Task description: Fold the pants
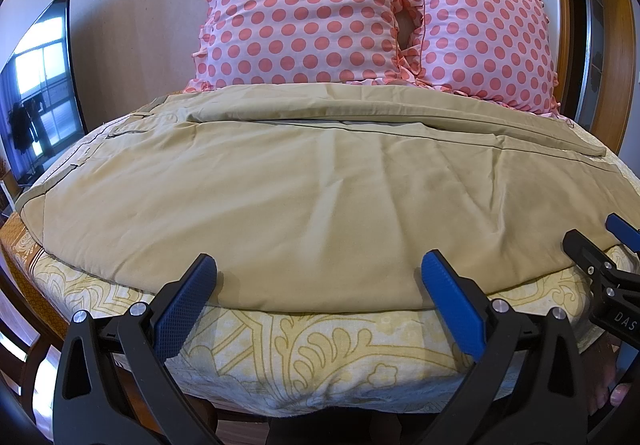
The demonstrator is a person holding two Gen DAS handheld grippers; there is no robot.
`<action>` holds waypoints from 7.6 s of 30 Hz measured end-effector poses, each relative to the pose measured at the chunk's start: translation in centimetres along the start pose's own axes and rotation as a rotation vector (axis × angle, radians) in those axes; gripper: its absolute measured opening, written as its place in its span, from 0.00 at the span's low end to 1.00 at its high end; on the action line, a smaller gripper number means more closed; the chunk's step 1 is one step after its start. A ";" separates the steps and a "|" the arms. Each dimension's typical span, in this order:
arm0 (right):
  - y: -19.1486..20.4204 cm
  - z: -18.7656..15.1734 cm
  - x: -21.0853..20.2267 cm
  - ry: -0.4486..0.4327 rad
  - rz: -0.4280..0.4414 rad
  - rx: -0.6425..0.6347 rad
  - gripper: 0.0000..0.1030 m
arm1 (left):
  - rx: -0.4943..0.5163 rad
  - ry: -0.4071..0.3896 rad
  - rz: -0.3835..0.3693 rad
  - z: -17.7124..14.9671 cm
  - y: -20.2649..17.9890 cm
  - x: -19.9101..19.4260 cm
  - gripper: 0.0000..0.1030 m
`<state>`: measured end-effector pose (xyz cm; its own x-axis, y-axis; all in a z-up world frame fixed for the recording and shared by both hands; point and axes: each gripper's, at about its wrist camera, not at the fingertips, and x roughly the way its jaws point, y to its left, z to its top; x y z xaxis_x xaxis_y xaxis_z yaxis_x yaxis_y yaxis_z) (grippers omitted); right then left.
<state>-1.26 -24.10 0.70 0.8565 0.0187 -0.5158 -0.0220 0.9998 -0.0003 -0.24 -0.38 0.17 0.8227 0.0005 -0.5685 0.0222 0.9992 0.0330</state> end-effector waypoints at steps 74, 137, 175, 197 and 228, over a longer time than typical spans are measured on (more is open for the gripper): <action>-26.2 1.4 4.5 0.118 0.057 1.172 0.40 | -0.399 -0.031 -0.204 14.3 14.1 6.2 0.99; -31.4 -3.8 -5.8 -0.089 -0.189 0.975 0.50 | -0.431 0.112 -0.187 1.4 18.0 -2.8 0.15; 14.3 4.1 5.5 0.168 0.683 -0.159 0.76 | -0.681 -0.062 0.033 -0.3 29.6 -4.0 0.77; 14.8 2.2 6.8 0.166 0.735 -0.188 0.85 | -0.861 -0.069 -0.001 1.7 34.6 1.4 0.83; -5.9 2.4 -1.9 -0.093 0.442 0.179 0.86 | 0.122 -0.155 -0.428 13.1 -2.7 -3.0 0.08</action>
<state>-1.54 -29.96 3.76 0.8278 0.4352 -0.3541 -0.3125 0.8818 0.3534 4.64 -3.59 12.57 0.7998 -0.4259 -0.4231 0.4369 0.8963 -0.0763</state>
